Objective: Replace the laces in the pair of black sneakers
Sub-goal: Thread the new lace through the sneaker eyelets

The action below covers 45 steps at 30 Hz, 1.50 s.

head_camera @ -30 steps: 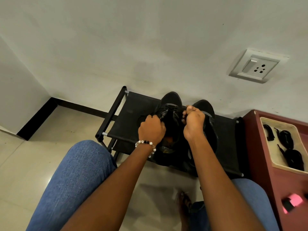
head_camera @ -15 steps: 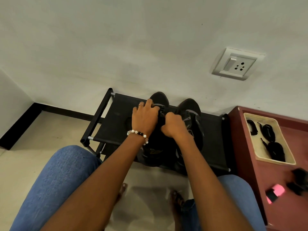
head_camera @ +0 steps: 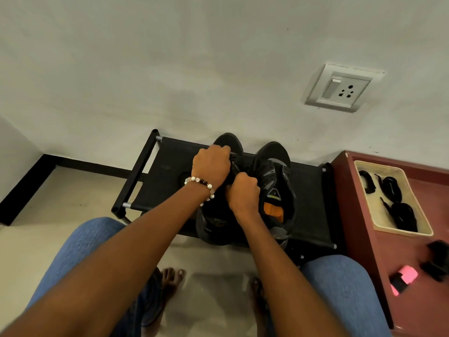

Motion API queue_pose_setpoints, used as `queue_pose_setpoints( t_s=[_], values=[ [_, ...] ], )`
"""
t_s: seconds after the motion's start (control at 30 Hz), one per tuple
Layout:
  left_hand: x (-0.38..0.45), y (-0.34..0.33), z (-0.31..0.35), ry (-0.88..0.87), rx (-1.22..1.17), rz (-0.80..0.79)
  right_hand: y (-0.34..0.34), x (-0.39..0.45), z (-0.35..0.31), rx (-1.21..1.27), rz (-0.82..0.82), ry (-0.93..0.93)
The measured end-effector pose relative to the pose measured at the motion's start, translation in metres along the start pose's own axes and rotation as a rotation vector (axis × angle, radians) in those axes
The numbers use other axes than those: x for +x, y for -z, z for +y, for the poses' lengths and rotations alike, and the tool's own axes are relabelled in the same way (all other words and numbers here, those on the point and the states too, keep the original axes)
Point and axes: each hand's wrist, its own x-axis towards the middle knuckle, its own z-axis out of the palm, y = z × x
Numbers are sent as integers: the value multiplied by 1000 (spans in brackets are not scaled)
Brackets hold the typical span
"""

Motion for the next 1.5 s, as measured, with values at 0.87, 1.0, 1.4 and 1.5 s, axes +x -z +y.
queue_pose_setpoints(
  t_s=[0.87, 1.0, 1.4, 1.5],
  values=[
    [-8, 11, 6, -159, 220, 3, -6, 3, 3, 34, 14, -26],
    [5, 21, -1, 140, -180, 121, -3, 2, 2, 26, -2, -26],
    [16, 38, -17, 286, -765, -105, -2, 1, 1, 29, -10, -33],
    [10, 37, -14, 81, -265, -285, -3, 2, 1, 20, -17, -29]
  ],
)
